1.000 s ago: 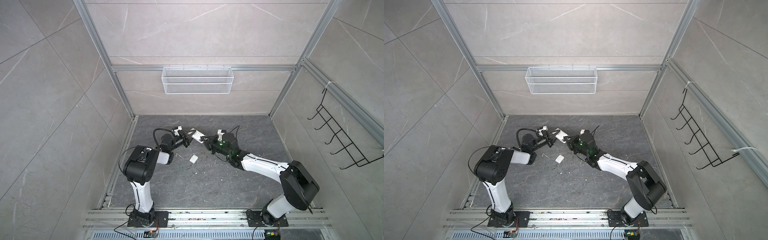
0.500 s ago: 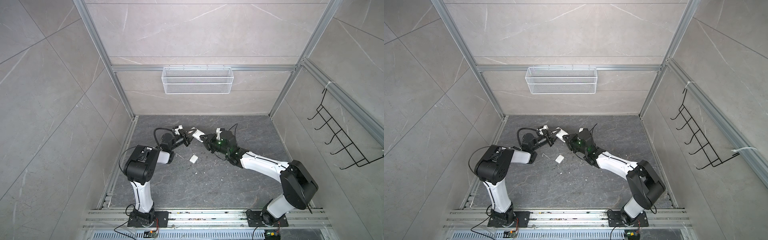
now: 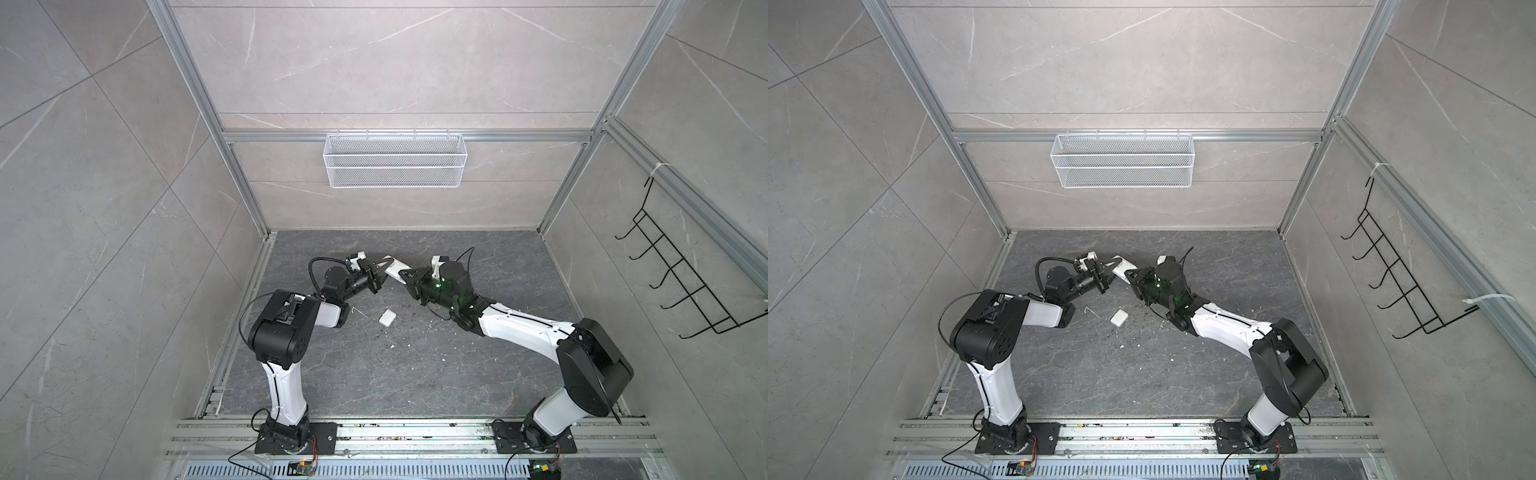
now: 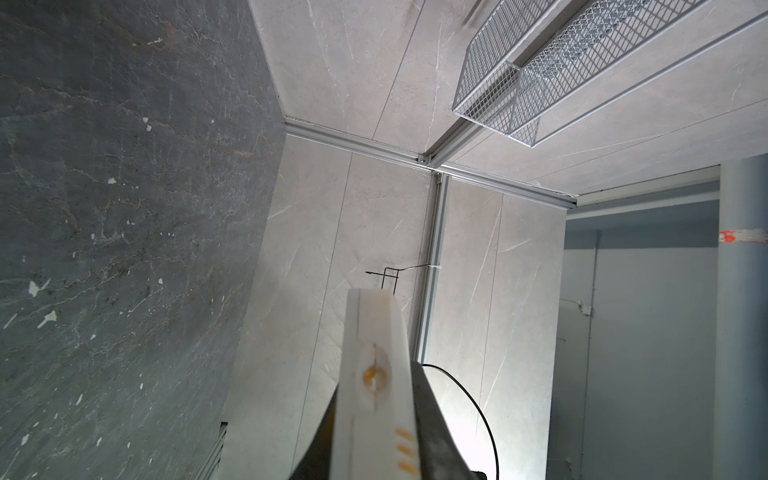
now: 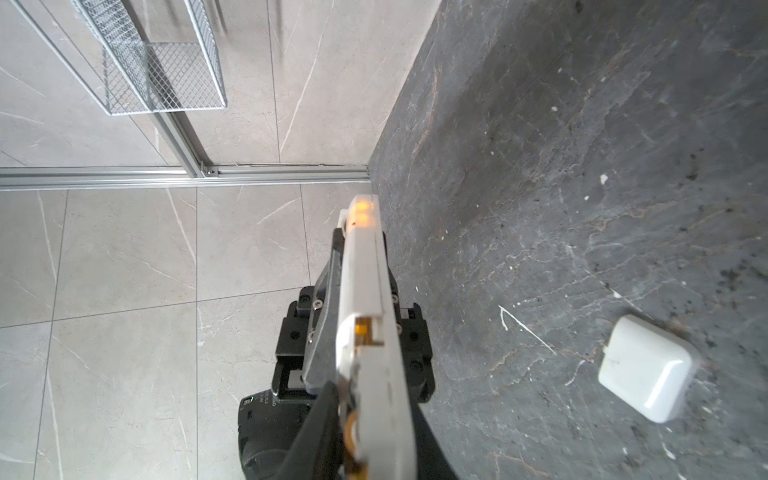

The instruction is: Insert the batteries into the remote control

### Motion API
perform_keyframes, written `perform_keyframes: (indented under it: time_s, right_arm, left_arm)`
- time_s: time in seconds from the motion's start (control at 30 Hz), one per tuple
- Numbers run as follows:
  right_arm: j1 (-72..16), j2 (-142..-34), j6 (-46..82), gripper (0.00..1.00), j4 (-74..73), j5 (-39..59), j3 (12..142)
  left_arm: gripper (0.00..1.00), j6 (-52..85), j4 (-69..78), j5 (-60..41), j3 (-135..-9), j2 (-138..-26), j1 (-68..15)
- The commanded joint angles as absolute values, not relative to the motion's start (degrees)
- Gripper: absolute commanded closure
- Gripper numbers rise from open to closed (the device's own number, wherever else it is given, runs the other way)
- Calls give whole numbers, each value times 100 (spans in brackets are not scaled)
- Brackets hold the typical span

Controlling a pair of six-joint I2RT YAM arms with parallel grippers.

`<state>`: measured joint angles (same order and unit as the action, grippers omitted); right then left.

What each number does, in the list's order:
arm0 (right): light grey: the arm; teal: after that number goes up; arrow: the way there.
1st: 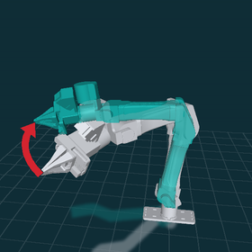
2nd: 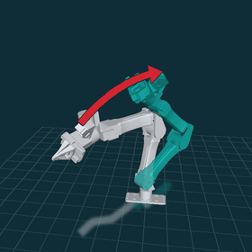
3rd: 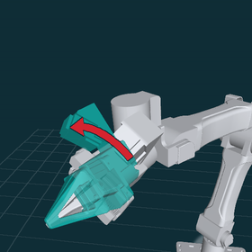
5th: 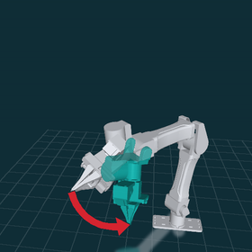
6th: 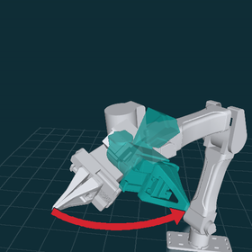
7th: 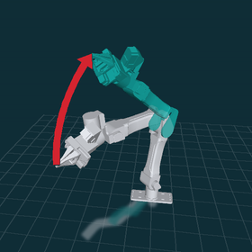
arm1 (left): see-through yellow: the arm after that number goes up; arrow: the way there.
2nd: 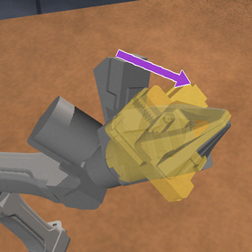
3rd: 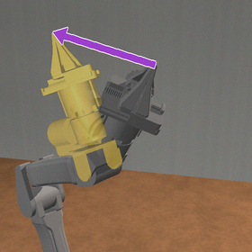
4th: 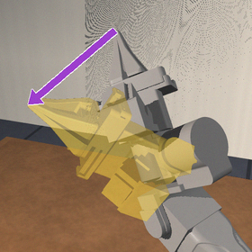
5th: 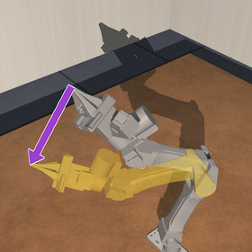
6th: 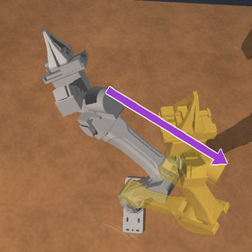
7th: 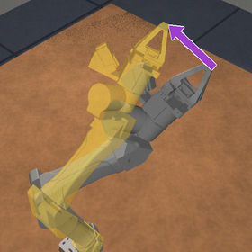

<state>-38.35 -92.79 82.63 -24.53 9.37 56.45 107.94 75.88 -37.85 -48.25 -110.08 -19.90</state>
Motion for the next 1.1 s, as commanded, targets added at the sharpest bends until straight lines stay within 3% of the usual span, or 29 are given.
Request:
perform_keyframes:
  time_s: [0.0,0.33,0.53,0.7,0.73,0.93,1.07]
  right_arm:
    - [-3884,-9152,8060,72,-2078,905,5539]
    - [-3874,-9001,8011,72,-2098,929,5414]
    - [-3883,-8987,7963,88,-2040,923,5405]
    - [-3880,-9079,7950,89,-2012,980,5499]
    - [-3883,-9096,7922,86,-1993,1000,5533]
    - [-3793,-9030,6949,40,-1612,1245,5784]
    - [-3585,-8741,5292,28,-851,1656,5902]
  left_arm:
    - [100,10734,8111,-3772,-4999,-10978,-2004]
    - [100,10741,8112,-3771,-4948,-10943,-1943]
    - [100,10715,8112,-3768,-4854,-10919,-1837]
    - [100,10657,8112,-3822,-4810,-10934,-1808]
    - [100,10637,8112,-3838,-4799,-10934,-1795]
    - [100,10027,8101,-4229,-4576,-10931,-1488]
    - [100,9221,8095,-4713,-4049,-10967,-986]
